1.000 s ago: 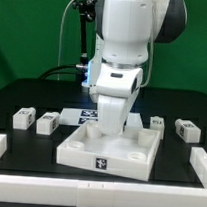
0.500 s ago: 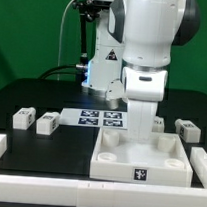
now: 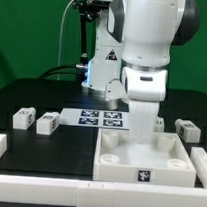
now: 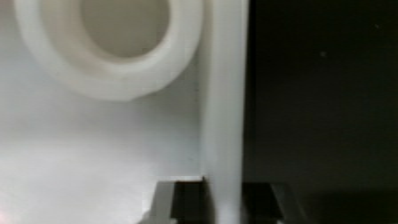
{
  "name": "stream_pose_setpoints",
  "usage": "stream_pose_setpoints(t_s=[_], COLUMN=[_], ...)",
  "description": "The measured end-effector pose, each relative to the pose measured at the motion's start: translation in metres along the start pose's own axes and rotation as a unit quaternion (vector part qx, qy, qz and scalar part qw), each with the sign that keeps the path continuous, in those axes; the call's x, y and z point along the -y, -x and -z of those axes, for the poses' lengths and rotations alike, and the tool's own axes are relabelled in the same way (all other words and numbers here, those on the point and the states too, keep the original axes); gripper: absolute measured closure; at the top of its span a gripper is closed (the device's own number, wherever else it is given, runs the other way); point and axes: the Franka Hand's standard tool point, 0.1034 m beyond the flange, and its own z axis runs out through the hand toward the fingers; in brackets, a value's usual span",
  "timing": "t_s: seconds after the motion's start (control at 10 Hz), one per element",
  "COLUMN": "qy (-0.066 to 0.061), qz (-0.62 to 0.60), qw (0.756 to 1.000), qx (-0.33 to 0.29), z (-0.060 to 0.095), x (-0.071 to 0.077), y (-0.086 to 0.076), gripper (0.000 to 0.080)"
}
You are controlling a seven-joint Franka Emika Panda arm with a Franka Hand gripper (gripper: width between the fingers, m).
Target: Assemble one leg
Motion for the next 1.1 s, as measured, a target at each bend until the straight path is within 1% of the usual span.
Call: stream_pose_setpoints(t_s=[0.5,0.6,1.1], qy=[0.015,0.015,0.017], qz=[-0.025,-0.04,-0.051], qw=[1.0,0.999,0.999], qx=[-0.005,-0.005,-0.006], z=[0.004,0.004,0.004], x=[-0.024,-0.027,-0.027], y=[-0.01,-0.012,-0.012], gripper=[0.0726,0.0726,0.0718])
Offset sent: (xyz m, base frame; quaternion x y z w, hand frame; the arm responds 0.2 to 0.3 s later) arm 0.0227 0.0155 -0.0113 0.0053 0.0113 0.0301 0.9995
